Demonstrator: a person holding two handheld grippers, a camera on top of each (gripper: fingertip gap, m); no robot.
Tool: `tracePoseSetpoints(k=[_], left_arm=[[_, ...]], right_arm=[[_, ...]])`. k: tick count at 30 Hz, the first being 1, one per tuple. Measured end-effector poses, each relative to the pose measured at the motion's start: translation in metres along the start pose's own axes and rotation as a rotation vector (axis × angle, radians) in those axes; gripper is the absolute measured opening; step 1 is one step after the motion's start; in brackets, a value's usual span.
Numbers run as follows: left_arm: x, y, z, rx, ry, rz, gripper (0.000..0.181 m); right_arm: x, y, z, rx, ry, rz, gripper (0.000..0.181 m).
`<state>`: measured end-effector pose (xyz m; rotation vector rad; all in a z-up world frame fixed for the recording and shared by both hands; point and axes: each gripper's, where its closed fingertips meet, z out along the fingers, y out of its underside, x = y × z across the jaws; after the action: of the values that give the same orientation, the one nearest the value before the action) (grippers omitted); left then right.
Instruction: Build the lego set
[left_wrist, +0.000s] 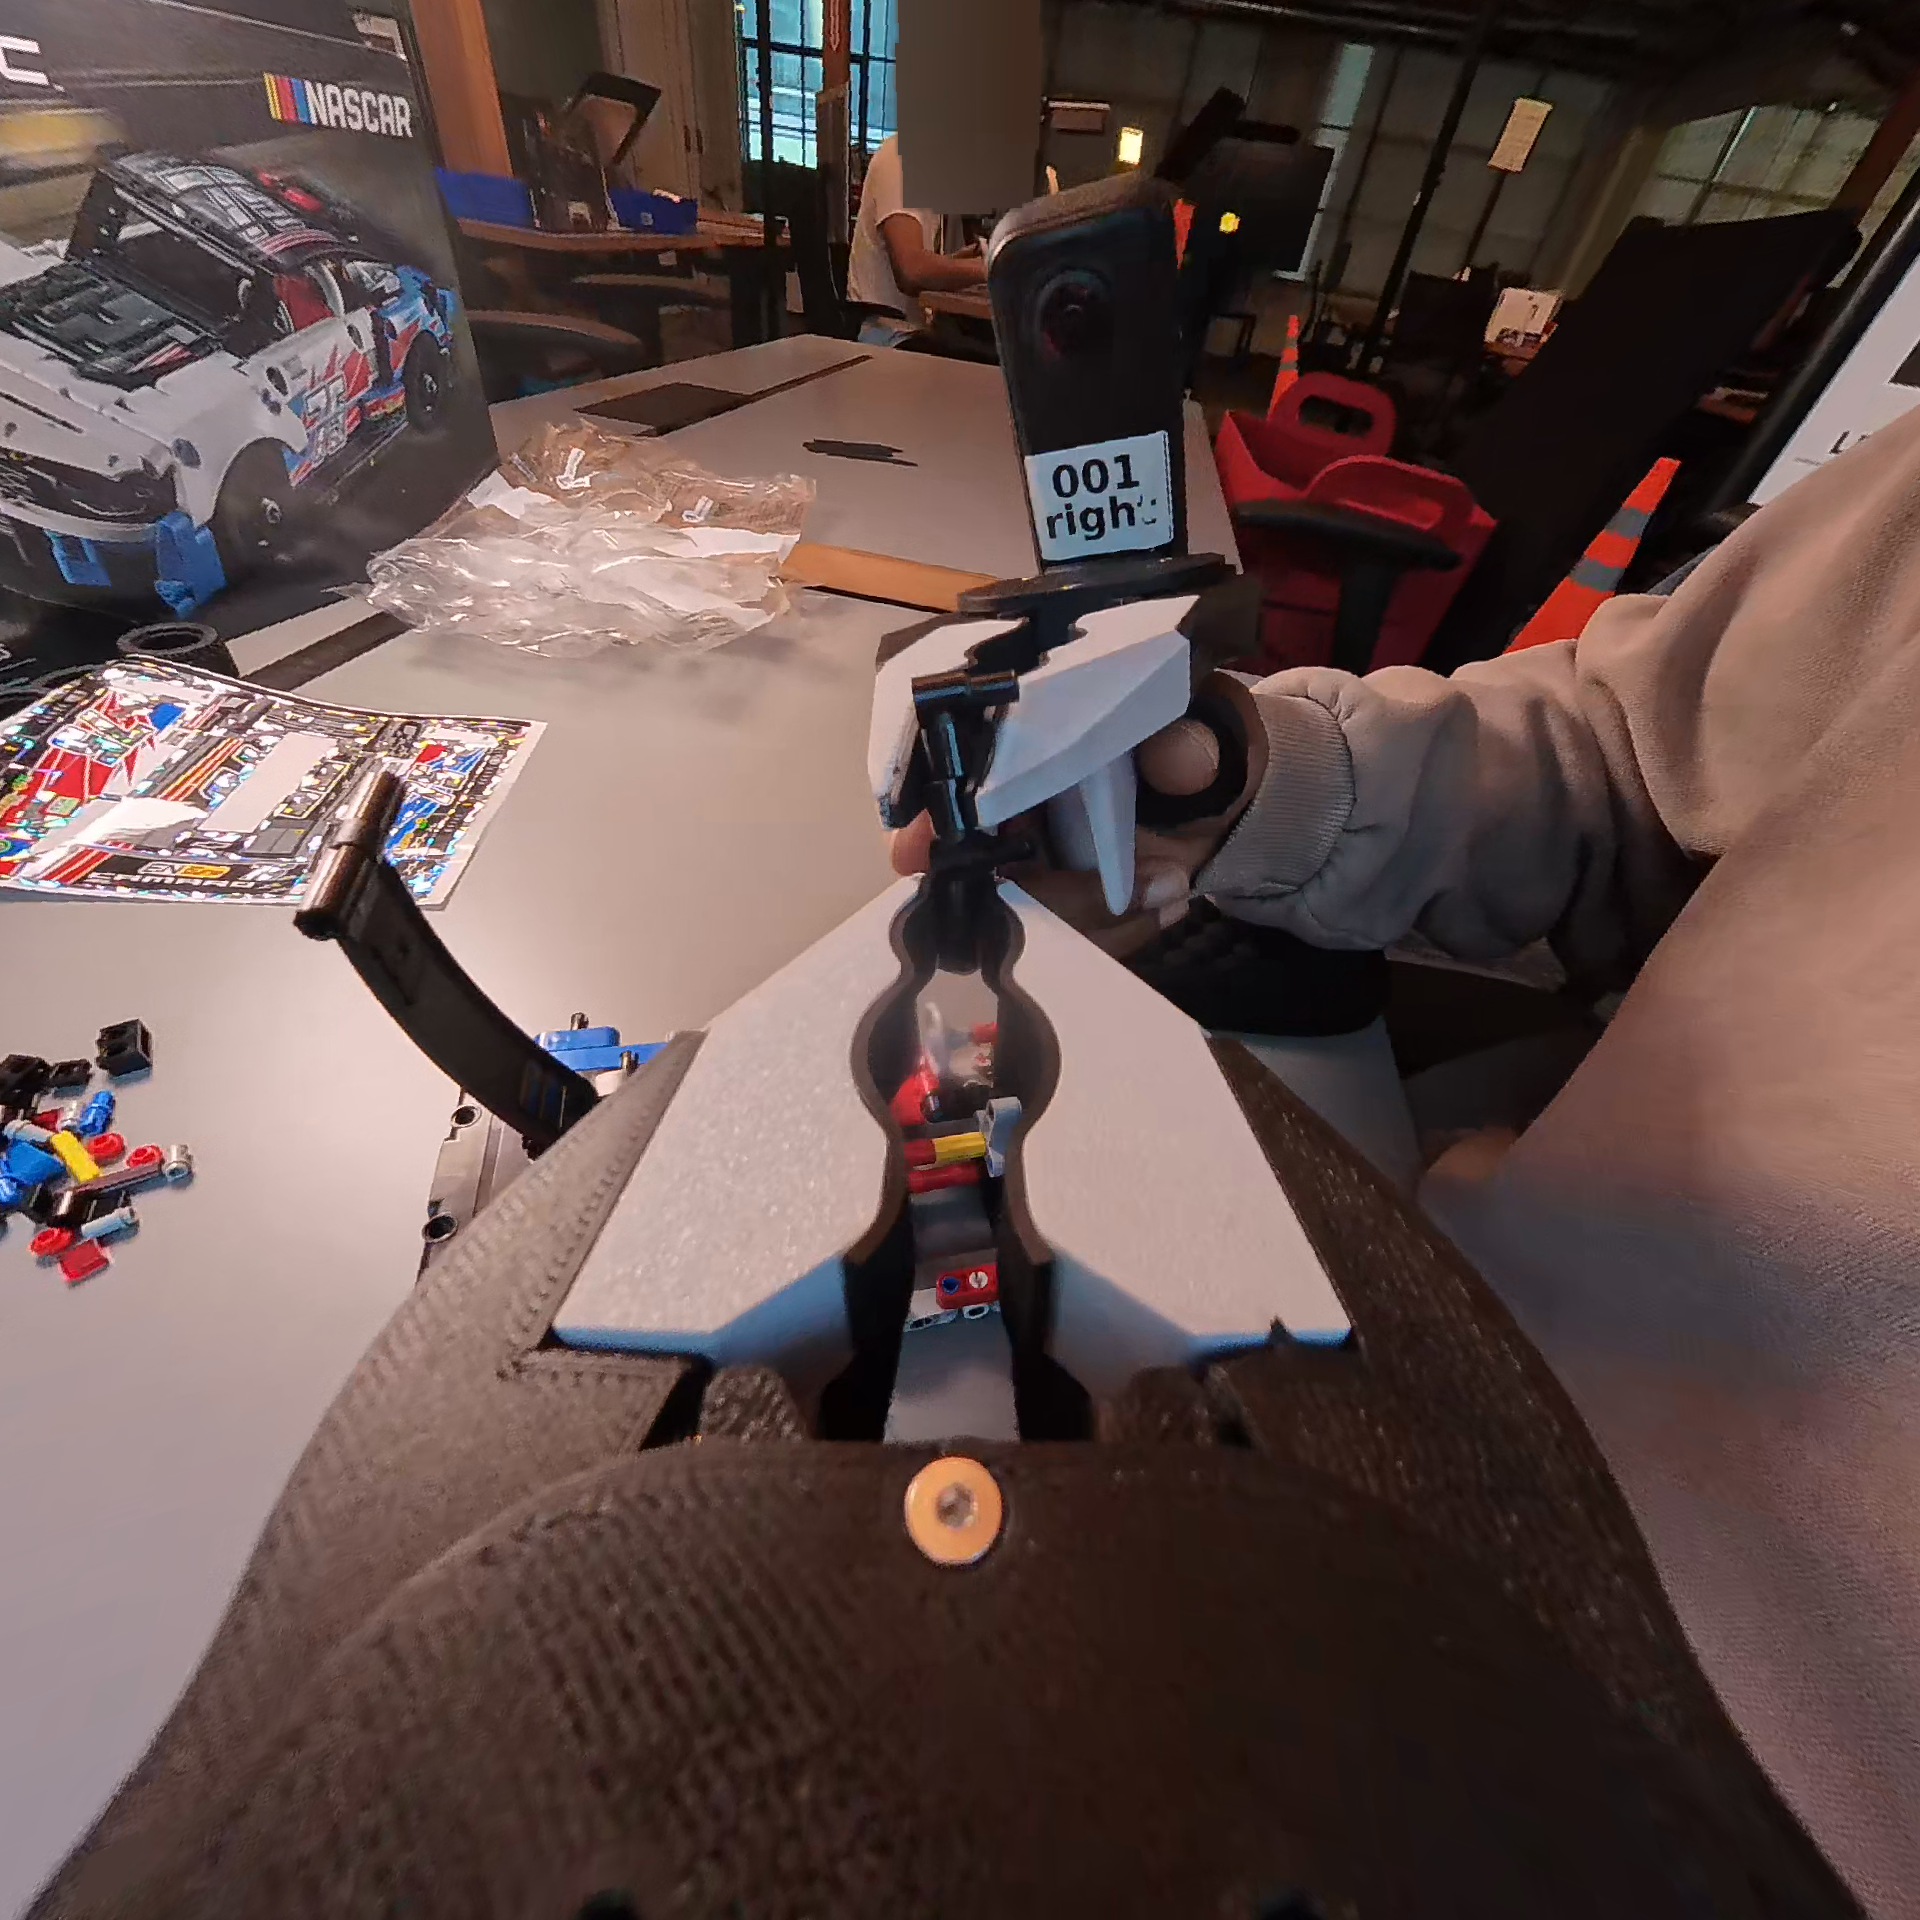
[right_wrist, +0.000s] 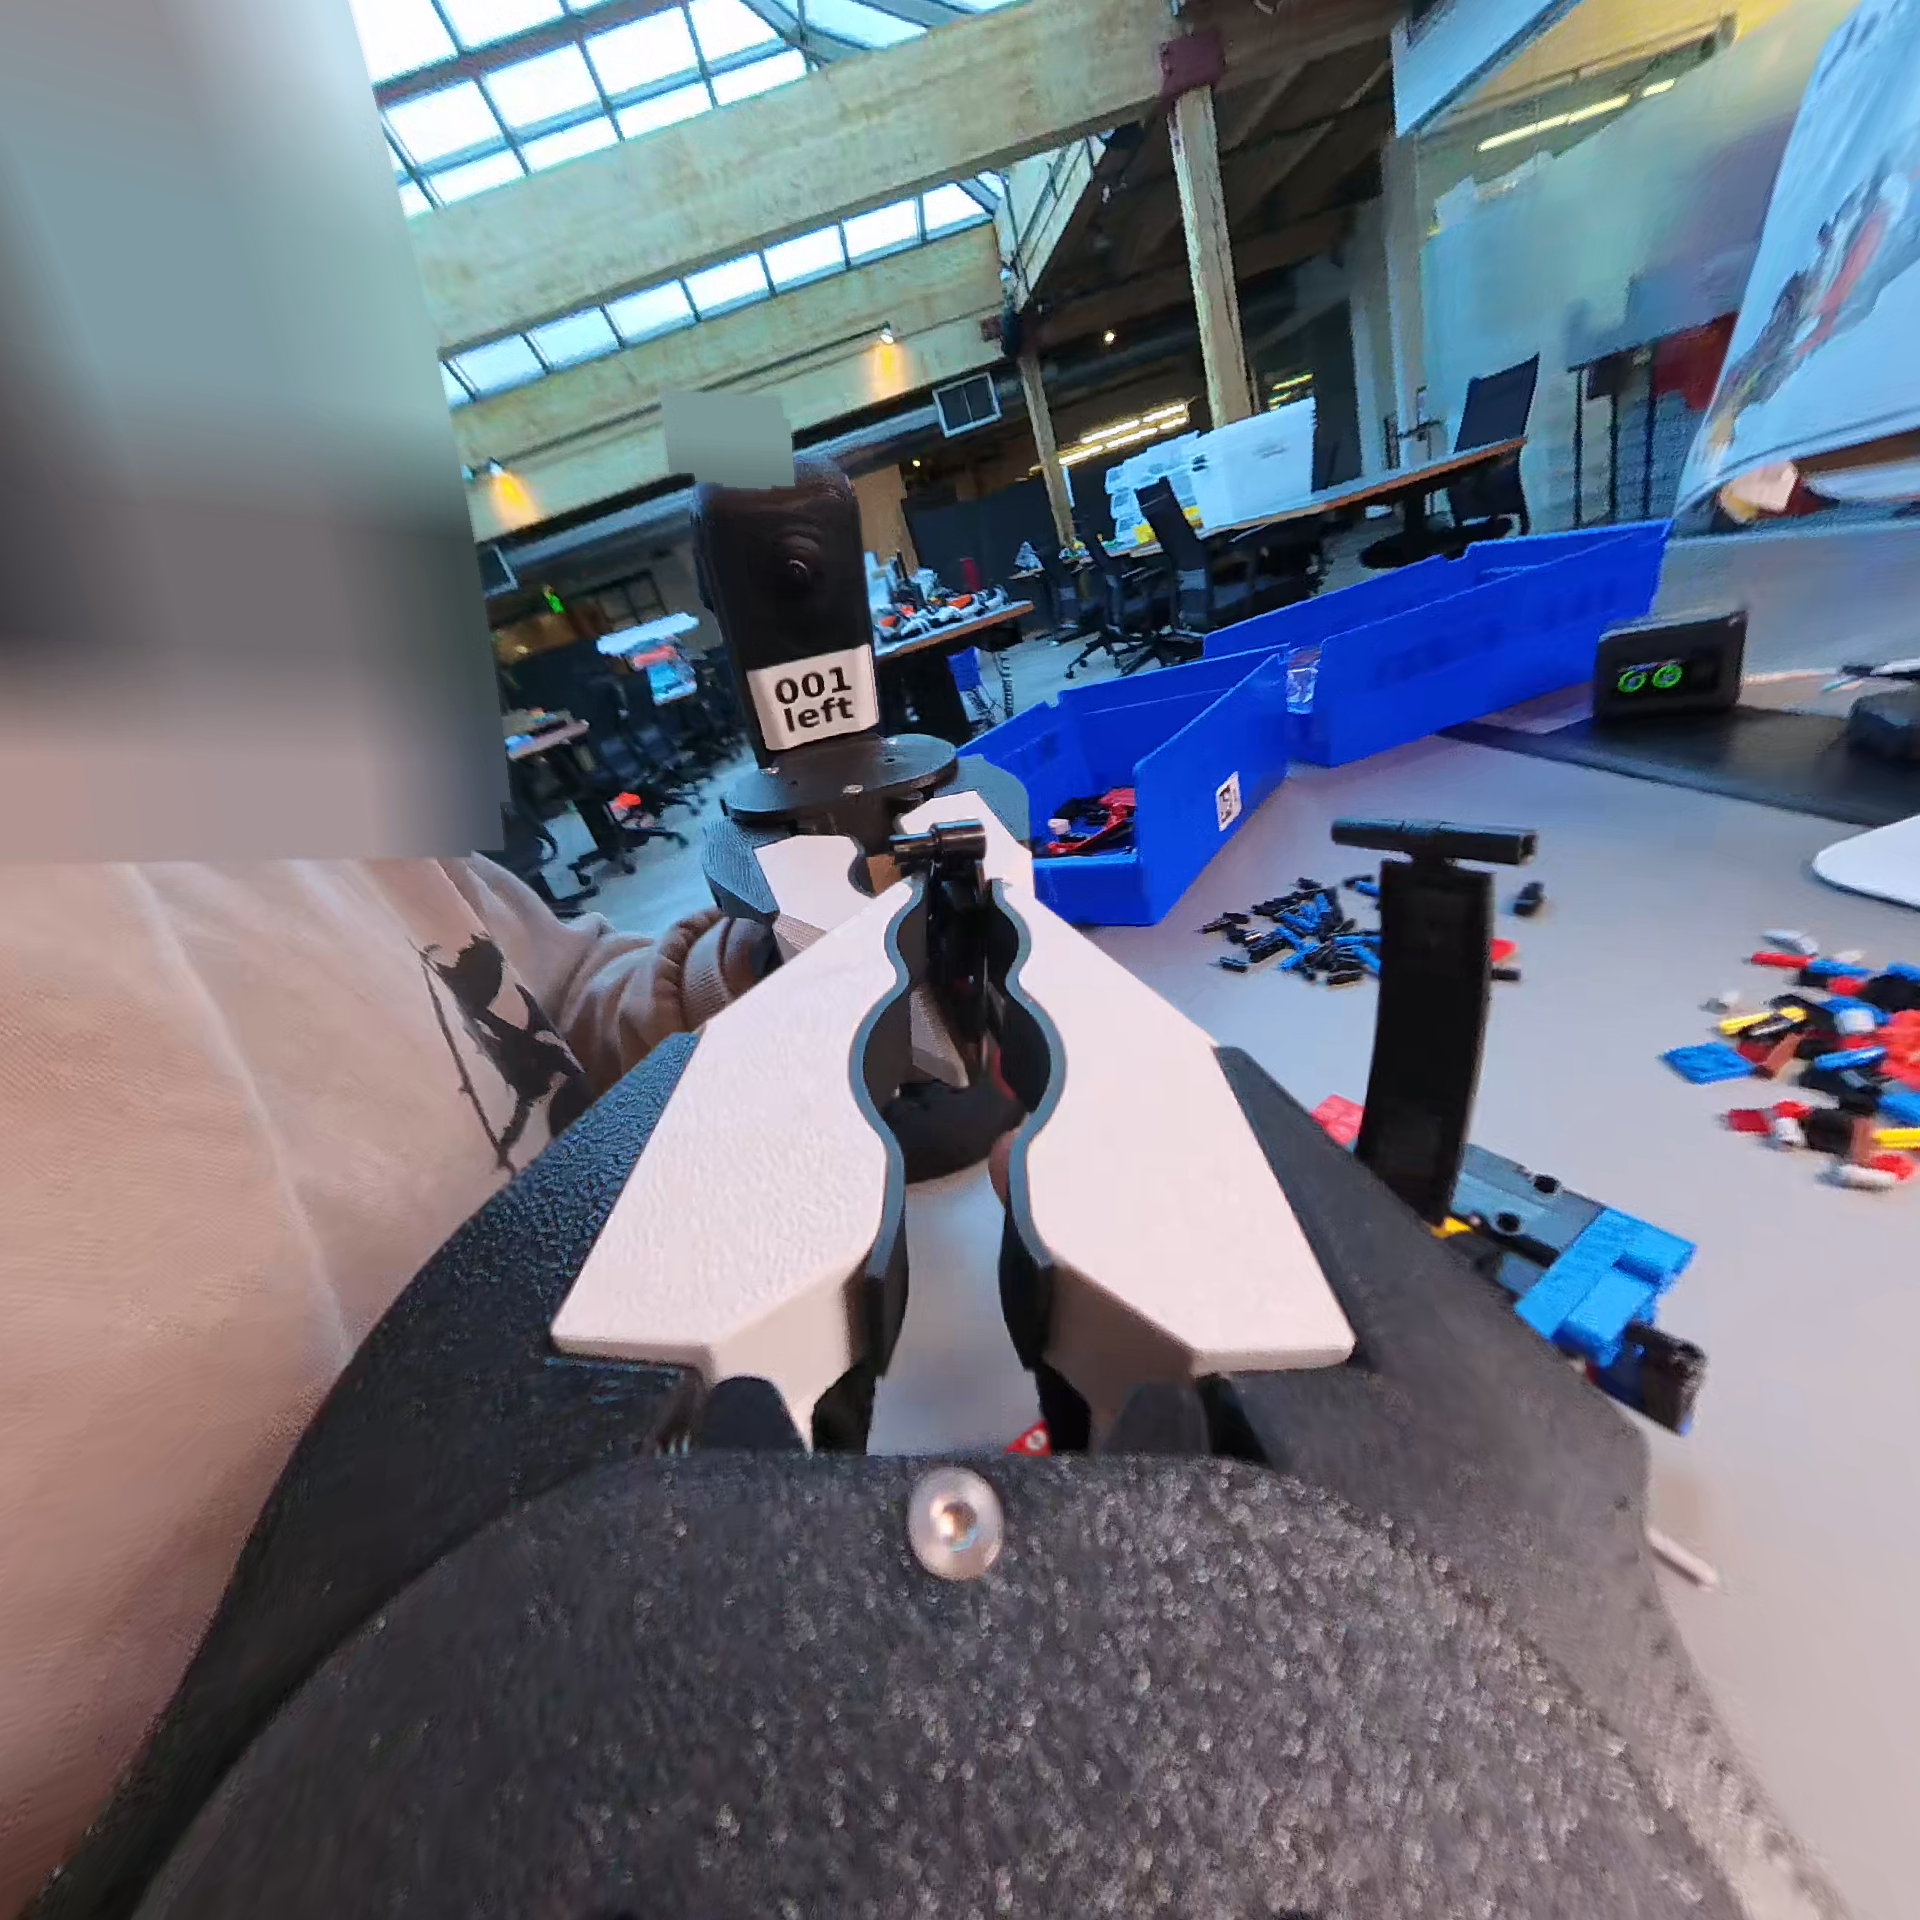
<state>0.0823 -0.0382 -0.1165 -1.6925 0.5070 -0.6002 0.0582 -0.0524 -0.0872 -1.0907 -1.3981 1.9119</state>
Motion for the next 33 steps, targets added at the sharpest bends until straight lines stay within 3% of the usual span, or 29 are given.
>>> tracePoseSetpoints(k=[8,11,15,17,22,28,33], left_arm=[[-0.002,0.001,0.002,-0.011,-0.039,0.021,0.005],[0.001,0.002,0.003,-0.019,-0.037,0.008,0.006],[0.001,0.005,0.002,-0.023,-0.045,-0.002,0.007],[0.001,0.006,0.002,-0.025,-0.049,0.000,0.007],[-0.001,0.010,0.001,-0.046,-0.044,0.010,0.006],[0.008,0.013,0.004,-0.071,-0.011,0.049,0.006],[0.008,0.013,0.003,-0.080,-0.031,0.057,0.005]], right_arm=[[0.003,-0.002,-0.002,0.075,-0.016,0.164,0.008],[0.005,-0.001,-0.002,0.083,0.041,0.043,0.006],[0.003,0.003,-0.001,0.009,0.149,-0.264,0.006],[0.004,0.003,-0.001,-0.003,0.169,-0.289,0.007],[-0.003,-0.002,-0.006,-0.023,0.084,-0.153,0.024],[-0.010,-0.001,-0.008,-0.105,-0.033,-0.041,0.014],[-0.010,0.000,-0.009,-0.111,-0.009,-0.159,0.014]])
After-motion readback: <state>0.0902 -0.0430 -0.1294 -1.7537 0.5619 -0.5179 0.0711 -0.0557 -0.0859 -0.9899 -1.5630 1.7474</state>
